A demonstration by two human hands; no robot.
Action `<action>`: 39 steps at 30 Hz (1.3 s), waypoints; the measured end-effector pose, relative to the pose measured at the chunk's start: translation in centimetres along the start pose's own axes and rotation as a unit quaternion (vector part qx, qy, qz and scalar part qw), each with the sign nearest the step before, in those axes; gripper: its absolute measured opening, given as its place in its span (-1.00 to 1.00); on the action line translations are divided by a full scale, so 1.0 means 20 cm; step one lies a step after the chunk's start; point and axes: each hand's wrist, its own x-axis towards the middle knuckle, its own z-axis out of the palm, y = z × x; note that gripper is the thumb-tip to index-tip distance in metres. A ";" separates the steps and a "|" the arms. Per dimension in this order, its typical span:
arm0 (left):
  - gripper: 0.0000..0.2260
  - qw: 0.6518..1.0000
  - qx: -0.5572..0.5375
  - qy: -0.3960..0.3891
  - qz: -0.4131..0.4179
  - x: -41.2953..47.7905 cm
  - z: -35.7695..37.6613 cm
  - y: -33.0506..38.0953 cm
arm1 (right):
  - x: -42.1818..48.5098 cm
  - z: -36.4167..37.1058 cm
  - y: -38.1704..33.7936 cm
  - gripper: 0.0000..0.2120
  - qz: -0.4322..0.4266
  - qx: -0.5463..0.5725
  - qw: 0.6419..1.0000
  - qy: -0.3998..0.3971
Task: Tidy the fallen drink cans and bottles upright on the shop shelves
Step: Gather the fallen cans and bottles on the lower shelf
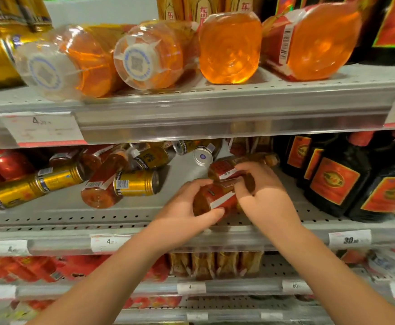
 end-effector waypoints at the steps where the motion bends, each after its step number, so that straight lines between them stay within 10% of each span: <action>1: -0.40 1.000 0.007 0.002 0.000 0.02 0.03 0.00 | 0.00 -0.01 0.00 -0.71 -0.001 -0.004 1.000 -0.003; 13: -0.48 0.964 0.229 0.112 0.079 0.02 -0.23 -0.08 | 0.43 0.11 -0.06 -0.54 -0.121 -0.109 0.979 -0.126; 25: -0.27 0.876 0.469 0.086 0.077 0.06 -0.61 -0.37 | 0.87 0.42 0.07 -0.05 -0.035 -0.181 0.960 -0.212; 39: -0.34 0.852 0.513 0.080 0.064 0.04 -0.68 -0.40 | 0.85 0.47 0.02 -0.30 -0.033 -0.135 0.968 -0.208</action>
